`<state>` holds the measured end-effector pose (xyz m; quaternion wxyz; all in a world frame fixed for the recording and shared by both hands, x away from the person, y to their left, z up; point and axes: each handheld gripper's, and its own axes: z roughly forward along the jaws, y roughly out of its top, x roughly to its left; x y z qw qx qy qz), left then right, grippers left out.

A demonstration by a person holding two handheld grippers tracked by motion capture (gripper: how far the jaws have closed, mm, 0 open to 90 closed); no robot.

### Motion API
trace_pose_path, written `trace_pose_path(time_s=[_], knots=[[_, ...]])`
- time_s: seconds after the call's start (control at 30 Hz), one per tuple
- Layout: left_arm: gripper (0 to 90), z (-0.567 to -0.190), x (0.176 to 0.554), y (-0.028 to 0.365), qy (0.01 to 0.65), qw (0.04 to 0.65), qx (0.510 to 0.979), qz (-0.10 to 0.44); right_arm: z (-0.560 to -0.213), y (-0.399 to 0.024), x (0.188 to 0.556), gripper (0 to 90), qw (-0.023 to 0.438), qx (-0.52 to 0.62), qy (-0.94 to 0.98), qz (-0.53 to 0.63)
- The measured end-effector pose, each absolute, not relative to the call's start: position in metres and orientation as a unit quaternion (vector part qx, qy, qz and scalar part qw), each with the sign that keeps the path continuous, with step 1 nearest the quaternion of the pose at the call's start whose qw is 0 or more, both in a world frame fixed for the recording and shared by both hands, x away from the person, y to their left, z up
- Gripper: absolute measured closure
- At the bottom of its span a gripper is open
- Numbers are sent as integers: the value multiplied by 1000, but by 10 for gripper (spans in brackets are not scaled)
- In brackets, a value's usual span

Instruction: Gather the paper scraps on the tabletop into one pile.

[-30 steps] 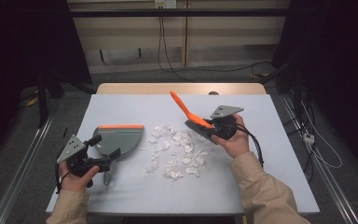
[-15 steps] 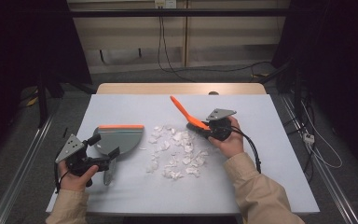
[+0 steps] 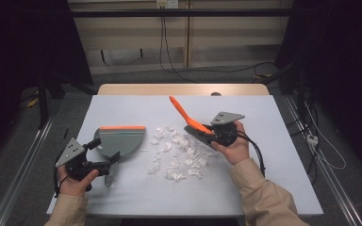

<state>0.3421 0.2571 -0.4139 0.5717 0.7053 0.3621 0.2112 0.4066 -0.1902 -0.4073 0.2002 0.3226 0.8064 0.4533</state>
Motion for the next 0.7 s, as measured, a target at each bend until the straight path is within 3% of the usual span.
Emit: trace_pose_path(time_s=[0.3, 0.7], knots=[[42, -413, 344, 254, 358, 577, 704, 209, -388, -211, 406, 715, 220, 358, 779, 465], [42, -412, 345, 253, 356, 580, 703, 205, -419, -230, 406, 713, 225, 410, 786, 405]])
